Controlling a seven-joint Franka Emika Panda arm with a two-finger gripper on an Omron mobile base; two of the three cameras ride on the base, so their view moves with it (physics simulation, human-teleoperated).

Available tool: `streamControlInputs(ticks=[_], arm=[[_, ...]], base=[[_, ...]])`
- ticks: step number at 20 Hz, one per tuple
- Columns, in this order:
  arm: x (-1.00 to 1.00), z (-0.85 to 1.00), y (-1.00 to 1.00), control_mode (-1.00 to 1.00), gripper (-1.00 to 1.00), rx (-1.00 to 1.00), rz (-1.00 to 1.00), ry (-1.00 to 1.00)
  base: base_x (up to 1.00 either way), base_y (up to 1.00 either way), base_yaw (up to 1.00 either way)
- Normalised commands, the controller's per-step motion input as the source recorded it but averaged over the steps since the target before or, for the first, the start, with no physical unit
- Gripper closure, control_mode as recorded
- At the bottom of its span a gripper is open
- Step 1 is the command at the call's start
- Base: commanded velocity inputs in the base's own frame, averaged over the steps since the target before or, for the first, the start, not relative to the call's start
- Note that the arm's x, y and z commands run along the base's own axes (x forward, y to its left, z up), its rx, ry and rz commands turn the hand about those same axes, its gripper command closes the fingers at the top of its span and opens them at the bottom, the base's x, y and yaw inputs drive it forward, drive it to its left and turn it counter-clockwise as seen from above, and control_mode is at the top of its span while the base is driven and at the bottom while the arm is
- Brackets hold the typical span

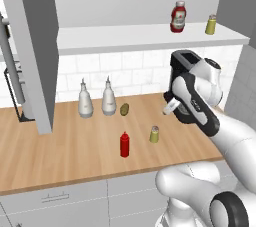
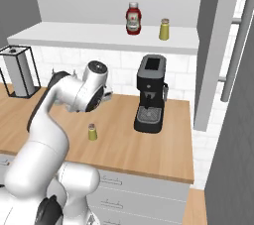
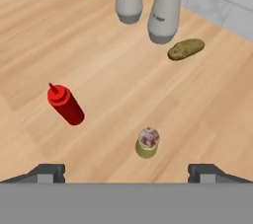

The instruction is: Put the shaker and condiment bottle from the counter next to their counterparts in the cabinet.

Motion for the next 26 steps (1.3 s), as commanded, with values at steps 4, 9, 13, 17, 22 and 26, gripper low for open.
streamControlInputs(ticks=[4, 9, 13, 17, 22, 26], arm=[[0.06, -0.72, 0.0, -1.0, -1.0, 0.0, 0.2, -0.17], [0.25, -0.56, -0.35, -1.0, -1.0, 0.12, 0.17, -0.19], [0.38, -0.61, -0.14, -1.0, -1.0, 0.11, 0.25, -0.03], [0.15, -0.3, 0.0, -1.0, -1.0, 0.03, 0.19, 0.0], [0.14, -0.29, 0.0, -1.0, -1.0, 0.0, 0.1, 0.0], [0.15, -0.23, 0.0, -1.0, -1.0, 0.01, 0.16, 0.0]], base=[[0.0, 0.0, 0.0], [0.0, 0.0, 0.0], [0.0, 0.0, 0.0], [0.0, 0.0, 0.0], [0.0, 0.0, 0.0], [0.0, 0.0, 0.0]])
